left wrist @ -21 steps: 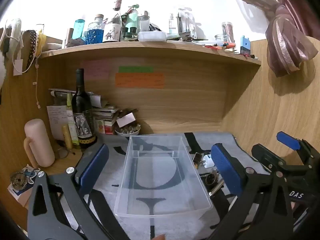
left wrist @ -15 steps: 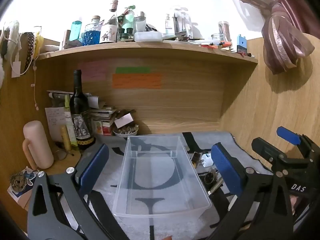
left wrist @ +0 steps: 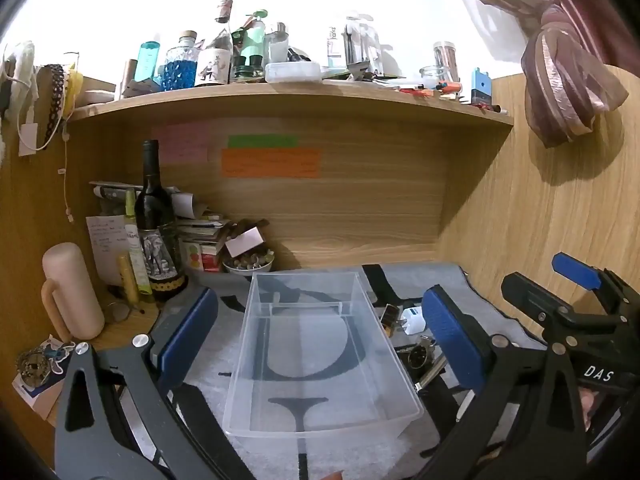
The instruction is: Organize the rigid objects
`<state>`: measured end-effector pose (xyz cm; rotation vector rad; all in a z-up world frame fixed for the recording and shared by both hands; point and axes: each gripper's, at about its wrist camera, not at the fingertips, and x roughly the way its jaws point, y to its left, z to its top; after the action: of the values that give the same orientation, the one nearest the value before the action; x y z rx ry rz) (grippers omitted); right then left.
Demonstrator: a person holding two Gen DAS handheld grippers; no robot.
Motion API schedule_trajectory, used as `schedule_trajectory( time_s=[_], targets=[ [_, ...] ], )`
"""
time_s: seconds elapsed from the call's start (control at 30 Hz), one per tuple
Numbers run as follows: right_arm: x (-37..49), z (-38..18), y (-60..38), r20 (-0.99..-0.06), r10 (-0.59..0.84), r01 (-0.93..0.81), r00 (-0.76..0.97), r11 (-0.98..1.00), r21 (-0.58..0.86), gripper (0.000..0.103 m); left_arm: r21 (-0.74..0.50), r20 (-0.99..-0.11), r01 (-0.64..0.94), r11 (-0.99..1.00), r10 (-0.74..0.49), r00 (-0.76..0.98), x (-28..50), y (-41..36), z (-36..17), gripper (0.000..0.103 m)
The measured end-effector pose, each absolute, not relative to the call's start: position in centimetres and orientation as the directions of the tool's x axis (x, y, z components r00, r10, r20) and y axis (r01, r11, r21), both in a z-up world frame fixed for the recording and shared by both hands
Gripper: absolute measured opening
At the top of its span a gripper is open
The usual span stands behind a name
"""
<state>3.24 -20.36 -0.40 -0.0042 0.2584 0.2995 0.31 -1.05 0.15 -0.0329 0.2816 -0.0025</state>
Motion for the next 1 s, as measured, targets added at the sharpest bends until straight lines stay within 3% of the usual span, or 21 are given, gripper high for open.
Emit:
schedule_trajectory(
  time_s=[1.0],
  targets=[
    [3.2, -0.4, -20.0, -0.243, 0.294, -0.296, 0.924, 0.955, 0.028, 0.103, -0.035, -0.264, -0.003, 0.999, -0.007, 0.964, -0.1, 0.0, -0.4, 0.103]
  ],
)
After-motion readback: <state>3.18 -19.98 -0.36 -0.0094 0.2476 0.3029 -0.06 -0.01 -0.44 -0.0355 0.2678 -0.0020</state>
